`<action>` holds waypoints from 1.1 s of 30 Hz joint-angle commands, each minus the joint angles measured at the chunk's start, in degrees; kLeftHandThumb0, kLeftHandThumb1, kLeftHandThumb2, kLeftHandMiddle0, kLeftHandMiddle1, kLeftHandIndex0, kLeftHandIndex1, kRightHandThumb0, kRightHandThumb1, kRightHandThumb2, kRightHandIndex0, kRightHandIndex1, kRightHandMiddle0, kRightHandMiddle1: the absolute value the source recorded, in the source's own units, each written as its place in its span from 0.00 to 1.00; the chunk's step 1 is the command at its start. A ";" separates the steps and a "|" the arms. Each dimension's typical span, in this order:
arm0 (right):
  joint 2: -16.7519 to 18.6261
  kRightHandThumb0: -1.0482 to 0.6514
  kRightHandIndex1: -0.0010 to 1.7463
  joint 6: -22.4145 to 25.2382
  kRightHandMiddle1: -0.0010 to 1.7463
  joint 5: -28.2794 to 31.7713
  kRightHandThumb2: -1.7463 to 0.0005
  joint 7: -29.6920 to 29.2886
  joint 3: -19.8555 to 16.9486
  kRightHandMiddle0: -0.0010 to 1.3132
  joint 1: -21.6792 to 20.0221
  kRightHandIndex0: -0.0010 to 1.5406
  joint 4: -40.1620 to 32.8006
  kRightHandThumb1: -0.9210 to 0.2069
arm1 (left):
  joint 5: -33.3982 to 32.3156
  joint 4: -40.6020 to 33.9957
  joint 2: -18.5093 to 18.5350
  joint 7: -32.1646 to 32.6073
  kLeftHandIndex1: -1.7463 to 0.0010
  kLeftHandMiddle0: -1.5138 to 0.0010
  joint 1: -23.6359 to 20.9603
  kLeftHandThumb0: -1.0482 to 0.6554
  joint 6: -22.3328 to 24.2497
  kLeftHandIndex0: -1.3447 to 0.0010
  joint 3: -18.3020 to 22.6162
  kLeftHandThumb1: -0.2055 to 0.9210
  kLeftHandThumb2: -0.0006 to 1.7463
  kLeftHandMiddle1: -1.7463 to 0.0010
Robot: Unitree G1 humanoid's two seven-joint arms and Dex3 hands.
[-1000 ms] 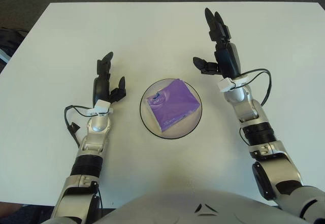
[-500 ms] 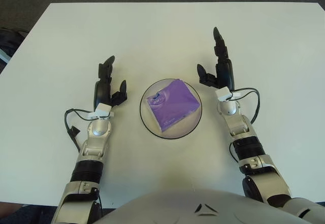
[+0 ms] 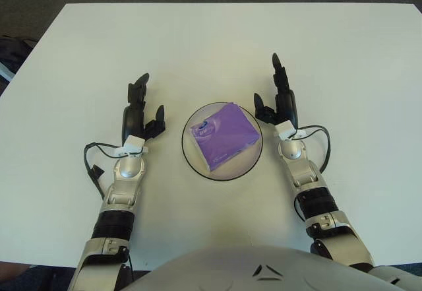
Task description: Put the tissue paper into the plate.
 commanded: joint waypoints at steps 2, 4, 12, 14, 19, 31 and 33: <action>0.58 0.06 0.01 0.60 0.00 2.86 0.49 1.15 -0.71 0.00 1.84 0.01 0.53 0.00 | 0.48 5.63 -3.66 0.20 0.59 0.80 8.15 0.21 1.10 1.00 -2.04 1.00 0.43 0.96; 0.66 0.07 0.00 0.72 0.00 3.41 0.49 1.41 -0.80 0.00 2.08 0.01 0.51 0.00 | 0.47 5.48 -3.72 0.18 0.59 0.80 8.20 0.21 1.20 1.00 -2.04 1.00 0.43 0.96; 1.38 0.09 0.00 0.72 0.00 6.08 0.48 2.62 -1.08 0.00 4.12 0.01 0.11 0.00 | -0.05 4.94 -4.02 -0.11 0.59 0.80 8.44 0.21 1.72 1.00 -1.96 1.00 0.43 0.96; 1.65 0.09 0.00 0.57 0.00 6.68 0.48 2.89 -1.07 0.00 4.87 0.01 -0.08 0.00 | -0.17 4.83 -4.09 -0.14 0.59 0.80 8.51 0.21 1.78 1.00 -1.94 1.00 0.43 0.96; 2.12 0.10 0.00 0.27 0.00 7.32 0.49 3.42 -0.74 0.00 6.87 0.01 -0.45 0.00 | -0.37 4.78 -4.19 -0.25 0.60 0.81 8.59 0.21 1.67 1.00 -1.92 1.00 0.42 0.96; 2.48 0.10 0.00 0.98 0.00 7.18 0.50 4.15 -0.64 0.00 9.68 0.01 -1.79 0.00 | -0.15 4.38 -4.24 -0.06 0.60 0.81 8.83 0.21 1.92 1.00 -1.84 1.00 0.42 0.96; 2.57 0.11 0.01 0.73 0.00 7.06 0.50 3.87 -0.73 0.00 10.22 0.02 -1.83 0.00 | -0.08 4.28 -4.21 -0.07 0.60 0.81 8.88 0.21 2.03 1.00 -1.86 1.00 0.42 0.97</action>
